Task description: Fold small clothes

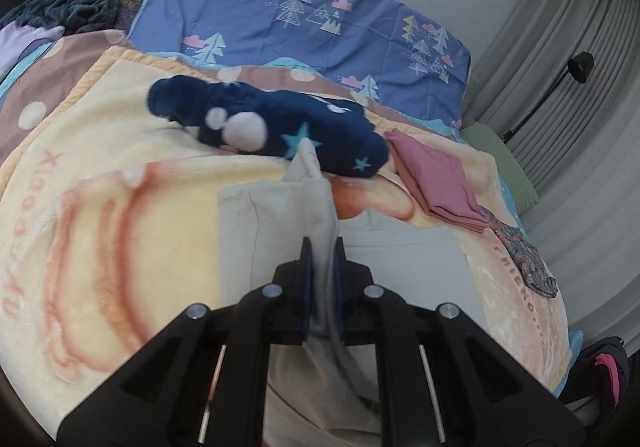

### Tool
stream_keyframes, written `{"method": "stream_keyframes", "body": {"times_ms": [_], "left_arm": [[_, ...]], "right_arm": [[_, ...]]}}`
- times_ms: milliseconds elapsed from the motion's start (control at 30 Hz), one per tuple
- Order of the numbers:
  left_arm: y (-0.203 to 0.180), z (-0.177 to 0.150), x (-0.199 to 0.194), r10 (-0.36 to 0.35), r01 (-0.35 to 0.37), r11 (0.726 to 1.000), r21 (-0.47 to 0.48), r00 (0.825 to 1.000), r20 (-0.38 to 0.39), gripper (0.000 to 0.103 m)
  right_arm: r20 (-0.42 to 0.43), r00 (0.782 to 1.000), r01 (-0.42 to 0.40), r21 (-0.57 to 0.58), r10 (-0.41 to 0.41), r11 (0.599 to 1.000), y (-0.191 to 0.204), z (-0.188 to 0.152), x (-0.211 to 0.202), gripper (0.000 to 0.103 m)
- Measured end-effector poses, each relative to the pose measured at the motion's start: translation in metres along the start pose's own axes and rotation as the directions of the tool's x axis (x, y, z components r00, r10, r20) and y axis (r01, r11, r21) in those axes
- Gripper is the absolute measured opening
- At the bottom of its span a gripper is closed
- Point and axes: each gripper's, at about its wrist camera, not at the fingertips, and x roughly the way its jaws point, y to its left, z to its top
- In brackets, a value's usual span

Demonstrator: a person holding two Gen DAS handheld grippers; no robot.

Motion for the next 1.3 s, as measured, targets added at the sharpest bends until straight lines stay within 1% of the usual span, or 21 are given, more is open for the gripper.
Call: {"method": "stream_keyframes", "body": {"times_ms": [133, 333, 500, 633, 733, 800, 933, 1000, 1033, 1067, 1100, 1133, 1200, 1233, 1267, 1300], "left_arm": [[-0.048, 0.0, 0.024, 0.019, -0.018, 0.999, 0.051, 0.999, -0.026, 0.009], [-0.122, -0.006, 0.073, 0.054, -0.041, 0.988, 0.152, 0.995, -0.083, 0.009], [-0.171, -0.013, 0.115, 0.103, -0.072, 0.968, 0.239, 0.987, -0.122, 0.009], [-0.202, -0.021, 0.141, 0.107, -0.059, 0.955, 0.29, 0.982, -0.153, 0.009], [-0.222, -0.032, 0.158, 0.107, -0.041, 0.941, 0.337, 0.978, -0.178, 0.009], [-0.234, -0.042, 0.17, 0.124, -0.043, 0.924, 0.379, 0.973, -0.193, 0.009], [-0.247, -0.062, 0.19, 0.161, -0.046, 0.892, 0.45, 0.962, -0.221, 0.01], [-0.25, -0.069, 0.195, 0.165, -0.038, 0.878, 0.477, 0.96, -0.227, 0.017], [-0.252, -0.071, 0.194, 0.16, -0.035, 0.873, 0.486, 0.963, -0.219, 0.029], [-0.253, -0.072, 0.19, 0.152, -0.025, 0.871, 0.491, 0.964, -0.219, 0.05], [-0.254, -0.073, 0.183, 0.144, -0.021, 0.872, 0.49, 0.966, -0.214, 0.058], [-0.254, -0.074, 0.17, 0.126, -0.017, 0.874, 0.486, 0.973, -0.194, 0.062], [-0.254, -0.076, 0.143, 0.081, 0.018, 0.874, 0.485, 0.98, -0.181, 0.065], [-0.254, -0.079, 0.125, 0.056, 0.034, 0.872, 0.488, 0.984, -0.168, 0.069], [-0.252, -0.083, 0.108, 0.045, 0.034, 0.866, 0.499, 0.988, -0.145, 0.074], [-0.25, -0.088, 0.09, 0.041, 0.025, 0.854, 0.519, 0.992, -0.116, 0.076]], "right_arm": [[0.003, 1.0, 0.002, 0.074, -0.003, 0.997, -0.035, -0.013, -0.012, 0.002], [0.017, 0.998, 0.05, 0.191, -0.054, 0.98, -0.089, -0.033, -0.033, 0.002], [-0.007, 0.997, 0.077, 0.325, -0.079, 0.943, -0.138, -0.055, -0.041, 0.002], [-0.03, 0.994, 0.108, 0.42, -0.106, 0.901, -0.172, -0.073, -0.046, 0.002], [-0.038, 0.994, 0.107, 0.478, -0.101, 0.872, -0.191, -0.088, -0.049, 0.002], [-0.043, 0.995, 0.103, 0.507, -0.094, 0.856, -0.198, -0.097, -0.052, 0.002], [-0.052, 0.997, 0.082, 0.53, -0.064, 0.844, -0.204, -0.105, -0.052, 0.002], [-0.047, 0.997, 0.073, 0.527, -0.057, 0.847, -0.203, -0.105, -0.053, 0.002], [-0.044, 0.998, 0.067, 0.526, -0.052, 0.848, -0.202, -0.105, -0.052, 0.002], [-0.039, 0.998, 0.055, 0.528, -0.041, 0.847, -0.203, -0.105, -0.053, 0.002], [-0.033, 0.999, 0.041, 0.533, -0.027, 0.845, -0.204, -0.106, -0.054, 0.002], [-0.029, 0.999, 0.029, 0.536, -0.016, 0.844, -0.205, -0.106, -0.053, 0.002], [-0.011, 0.999, -0.023, 0.563, 0.035, 0.826, -0.209, -0.108, -0.057, 0.002], [-0.005, 0.998, -0.045, 0.578, 0.058, 0.815, -0.212, -0.108, -0.058, 0.002], [-0.001, 0.997, -0.063, 0.596, 0.08, 0.801, -0.216, -0.108, -0.06, 0.002], [0.0, 0.996, -0.074, 0.609, 0.093, 0.79, -0.219, -0.107, -0.06, 0.002]]}}
